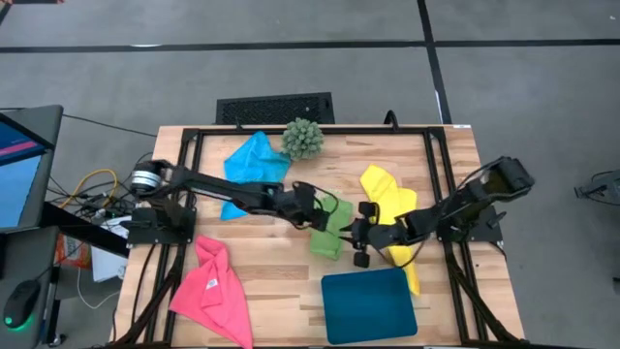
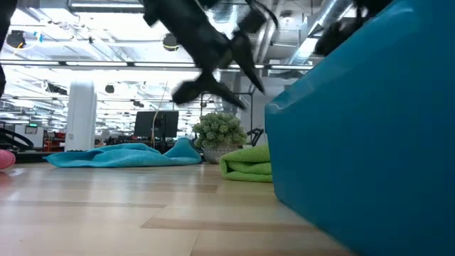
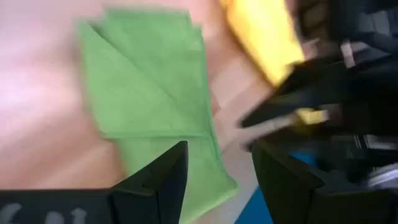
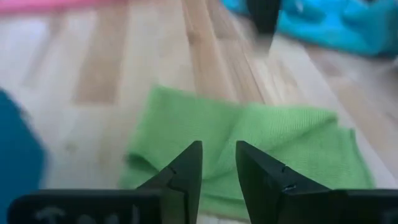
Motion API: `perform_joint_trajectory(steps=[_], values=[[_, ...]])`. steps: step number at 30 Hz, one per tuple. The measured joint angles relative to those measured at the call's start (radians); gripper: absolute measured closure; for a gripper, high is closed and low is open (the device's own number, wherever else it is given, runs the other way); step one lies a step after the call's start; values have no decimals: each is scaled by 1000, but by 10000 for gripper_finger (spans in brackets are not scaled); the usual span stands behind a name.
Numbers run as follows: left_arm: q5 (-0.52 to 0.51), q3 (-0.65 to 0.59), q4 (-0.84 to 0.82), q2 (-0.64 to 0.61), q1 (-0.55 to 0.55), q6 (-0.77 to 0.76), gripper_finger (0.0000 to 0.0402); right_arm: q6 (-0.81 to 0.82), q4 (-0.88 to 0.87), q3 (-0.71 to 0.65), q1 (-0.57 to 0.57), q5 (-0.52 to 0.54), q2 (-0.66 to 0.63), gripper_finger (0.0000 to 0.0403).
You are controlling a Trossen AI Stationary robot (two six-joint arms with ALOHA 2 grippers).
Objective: Fold microfiber towels
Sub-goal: Fold the green microfiber cloth
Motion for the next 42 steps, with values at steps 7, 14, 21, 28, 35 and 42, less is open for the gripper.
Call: perform_joint_trajectory(steps=[7,14,21,28,35,42], values=[[-168,-1,-266,-56,-3,46,229,0,-62,117,-70,24,150,281],[-221,-11,-349,-51,-3,88,229,-18,-201,252,-94,43,222,281],[-230,-11,-352,-51,-6,122,229,-42,-256,336,-96,56,312,281],[-233,-11,-347,-51,-24,127,229,21,-471,417,-94,139,362,281],[-296,-11,-333,-51,-50,119,229,83,-600,435,-67,257,291,281],[-375,-16,-236,-51,-84,181,229,227,-816,433,-70,296,232,281]])
